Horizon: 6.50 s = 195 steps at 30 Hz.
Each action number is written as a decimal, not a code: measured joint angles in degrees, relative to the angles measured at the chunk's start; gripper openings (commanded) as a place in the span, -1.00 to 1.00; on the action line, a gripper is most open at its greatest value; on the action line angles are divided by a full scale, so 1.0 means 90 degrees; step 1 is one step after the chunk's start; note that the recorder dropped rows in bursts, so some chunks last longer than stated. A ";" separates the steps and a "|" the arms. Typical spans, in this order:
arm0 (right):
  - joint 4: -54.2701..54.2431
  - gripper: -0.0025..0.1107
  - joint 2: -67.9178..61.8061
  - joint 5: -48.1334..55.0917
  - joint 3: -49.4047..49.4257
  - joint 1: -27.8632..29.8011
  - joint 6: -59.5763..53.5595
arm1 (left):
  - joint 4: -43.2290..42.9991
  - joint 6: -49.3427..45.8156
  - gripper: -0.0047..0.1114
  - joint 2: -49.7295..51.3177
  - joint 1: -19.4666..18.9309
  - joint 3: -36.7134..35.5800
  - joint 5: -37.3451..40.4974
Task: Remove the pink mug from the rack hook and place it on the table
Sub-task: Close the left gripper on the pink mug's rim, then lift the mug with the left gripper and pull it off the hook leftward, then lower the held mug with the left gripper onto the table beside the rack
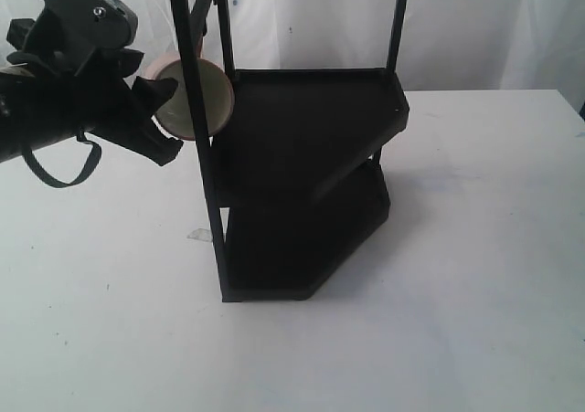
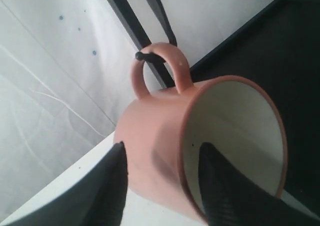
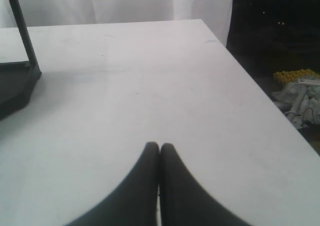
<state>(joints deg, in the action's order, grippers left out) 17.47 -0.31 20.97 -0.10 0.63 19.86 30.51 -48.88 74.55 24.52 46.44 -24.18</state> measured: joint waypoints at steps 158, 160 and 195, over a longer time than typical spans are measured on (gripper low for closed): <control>-0.2098 -0.96 0.0004 -0.0655 0.0000 0.0000 -0.1839 | -0.2084 0.3738 -0.92 0.1660 -0.2288 0.3757 0.9217; -0.2098 -0.96 0.0004 -0.0655 0.0000 0.0000 -0.1839 | -0.2084 0.3709 -0.92 0.1844 -0.2234 0.3757 0.9138; -0.2098 -0.96 0.0015 -0.0644 0.0000 0.0000 -0.1827 | -0.3086 0.3607 -0.92 0.3388 -0.1521 0.3782 0.7598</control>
<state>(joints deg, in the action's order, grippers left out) -1.41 -0.18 15.17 -0.10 0.63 3.41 2.73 -16.42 105.04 10.83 80.48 44.21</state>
